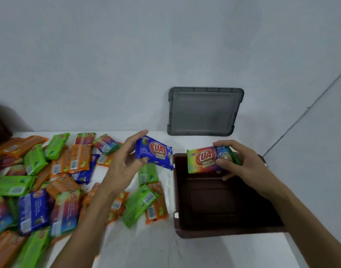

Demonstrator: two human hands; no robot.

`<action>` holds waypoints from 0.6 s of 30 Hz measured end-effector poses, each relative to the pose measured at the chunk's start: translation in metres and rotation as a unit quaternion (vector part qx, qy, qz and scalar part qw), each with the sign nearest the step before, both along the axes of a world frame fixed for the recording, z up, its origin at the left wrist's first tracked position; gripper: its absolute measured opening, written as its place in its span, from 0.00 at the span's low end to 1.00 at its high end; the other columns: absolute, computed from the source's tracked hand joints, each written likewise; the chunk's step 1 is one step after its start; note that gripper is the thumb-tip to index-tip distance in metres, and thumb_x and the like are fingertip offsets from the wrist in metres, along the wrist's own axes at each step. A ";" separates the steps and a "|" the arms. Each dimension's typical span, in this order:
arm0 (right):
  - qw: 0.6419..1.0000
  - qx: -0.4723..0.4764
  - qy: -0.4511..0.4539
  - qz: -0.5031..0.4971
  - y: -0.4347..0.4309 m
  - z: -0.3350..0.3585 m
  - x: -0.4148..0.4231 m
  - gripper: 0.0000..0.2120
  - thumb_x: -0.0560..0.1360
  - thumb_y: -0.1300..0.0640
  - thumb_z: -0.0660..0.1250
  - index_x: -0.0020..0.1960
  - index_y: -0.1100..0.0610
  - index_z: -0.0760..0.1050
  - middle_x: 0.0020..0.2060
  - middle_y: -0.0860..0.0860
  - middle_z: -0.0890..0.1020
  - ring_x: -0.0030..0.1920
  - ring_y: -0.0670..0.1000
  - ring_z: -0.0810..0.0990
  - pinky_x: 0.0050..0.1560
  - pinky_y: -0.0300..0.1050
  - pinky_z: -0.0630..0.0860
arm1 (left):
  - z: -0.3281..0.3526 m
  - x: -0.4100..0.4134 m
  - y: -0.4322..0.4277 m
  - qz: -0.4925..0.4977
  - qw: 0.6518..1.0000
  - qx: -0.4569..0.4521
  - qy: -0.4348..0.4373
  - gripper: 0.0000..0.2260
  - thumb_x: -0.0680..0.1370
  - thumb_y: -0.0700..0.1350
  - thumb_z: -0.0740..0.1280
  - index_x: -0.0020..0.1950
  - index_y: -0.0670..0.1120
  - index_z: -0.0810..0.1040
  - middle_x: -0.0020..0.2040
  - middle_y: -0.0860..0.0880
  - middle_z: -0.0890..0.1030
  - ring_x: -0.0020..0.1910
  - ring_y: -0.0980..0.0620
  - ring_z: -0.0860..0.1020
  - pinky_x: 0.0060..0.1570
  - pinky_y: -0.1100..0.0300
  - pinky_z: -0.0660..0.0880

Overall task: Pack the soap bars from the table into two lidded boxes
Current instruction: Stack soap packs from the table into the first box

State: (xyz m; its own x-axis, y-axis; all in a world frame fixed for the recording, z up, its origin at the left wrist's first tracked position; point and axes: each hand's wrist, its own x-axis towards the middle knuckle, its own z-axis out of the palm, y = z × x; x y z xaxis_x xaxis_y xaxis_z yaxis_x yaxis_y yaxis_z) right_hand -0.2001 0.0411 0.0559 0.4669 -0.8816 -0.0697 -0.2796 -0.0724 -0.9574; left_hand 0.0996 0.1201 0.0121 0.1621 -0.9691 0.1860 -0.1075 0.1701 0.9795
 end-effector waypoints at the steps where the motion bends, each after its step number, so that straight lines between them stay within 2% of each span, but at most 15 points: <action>1: 1.000 0.001 0.015 0.004 0.001 -0.003 -0.010 0.16 0.75 0.59 0.70 0.61 0.48 0.76 0.53 0.49 0.81 0.47 0.54 0.84 0.40 0.48 0.83 | -0.003 -0.009 -0.001 -0.001 1.000 0.000 0.008 0.24 0.76 0.33 0.67 0.70 0.49 0.69 0.61 0.47 0.78 0.59 0.51 0.78 0.55 0.57 0.78; 3: 0.999 0.022 0.024 0.017 0.001 -0.013 -0.025 0.16 0.75 0.59 0.70 0.61 0.48 0.76 0.53 0.51 0.81 0.44 0.54 0.84 0.41 0.46 0.83 | -0.010 -0.027 -0.002 0.002 0.999 0.016 0.033 0.23 0.77 0.33 0.67 0.68 0.51 0.70 0.60 0.49 0.80 0.58 0.51 0.79 0.54 0.56 0.79; 5: 0.997 0.060 0.019 0.034 0.000 -0.029 -0.034 0.17 0.75 0.60 0.70 0.62 0.48 0.76 0.55 0.51 0.79 0.48 0.54 0.83 0.45 0.47 0.83 | -0.020 -0.042 -0.005 0.005 0.998 0.043 0.053 0.23 0.76 0.33 0.68 0.66 0.54 0.71 0.59 0.49 0.80 0.58 0.49 0.79 0.54 0.55 0.79; 8: 0.991 0.092 0.040 0.083 -0.006 -0.056 -0.034 0.19 0.76 0.63 0.69 0.63 0.47 0.74 0.59 0.53 0.77 0.55 0.52 0.82 0.47 0.45 0.82 | -0.033 -0.060 -0.008 0.018 0.992 0.083 0.093 0.24 0.71 0.42 0.74 0.64 0.56 0.72 0.60 0.48 0.80 0.59 0.48 0.79 0.55 0.48 0.78; 10: 0.986 0.110 0.065 0.103 -0.012 -0.074 -0.027 0.19 0.76 0.65 0.68 0.63 0.50 0.73 0.59 0.54 0.77 0.57 0.52 0.80 0.49 0.45 0.82 | -0.037 -0.066 -0.009 0.039 0.986 0.095 0.130 0.28 0.68 0.47 0.78 0.65 0.55 0.72 0.60 0.48 0.80 0.59 0.49 0.79 0.55 0.48 0.78; 14: 0.982 0.148 0.094 0.072 -0.026 -0.103 -0.011 0.17 0.76 0.68 0.67 0.62 0.55 0.75 0.57 0.59 0.78 0.53 0.55 0.82 0.52 0.51 0.83 | -0.039 -0.069 -0.010 0.064 0.982 0.101 0.148 0.28 0.68 0.45 0.75 0.66 0.54 0.71 0.60 0.48 0.80 0.59 0.48 0.79 0.53 0.51 0.79; 15: 0.980 0.127 0.135 0.077 -0.029 -0.107 -0.007 0.17 0.77 0.67 0.66 0.64 0.55 0.74 0.56 0.59 0.79 0.51 0.55 0.83 0.50 0.50 0.83 | -0.039 -0.069 -0.010 0.066 0.983 0.103 0.138 0.27 0.69 0.43 0.73 0.66 0.54 0.71 0.60 0.49 0.80 0.59 0.49 0.79 0.53 0.50 0.79; 18: 0.949 -0.019 0.289 0.128 -0.029 -0.115 0.000 0.19 0.77 0.63 0.66 0.67 0.52 0.73 0.56 0.55 0.79 0.49 0.50 0.82 0.48 0.42 0.82 | -0.039 -0.072 -0.009 0.079 0.983 0.110 0.126 0.25 0.73 0.38 0.71 0.67 0.54 0.70 0.58 0.53 0.81 0.58 0.52 0.80 0.53 0.50 0.79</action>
State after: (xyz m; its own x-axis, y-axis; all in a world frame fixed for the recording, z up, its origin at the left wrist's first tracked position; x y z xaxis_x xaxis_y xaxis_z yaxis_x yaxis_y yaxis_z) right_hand -0.1998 0.0117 -0.0592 0.5596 -0.7517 -0.3490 -0.7252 -0.2403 -0.6453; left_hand 0.0275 0.1115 -0.0266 0.3281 -0.9403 -0.0902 0.1349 -0.0479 0.9897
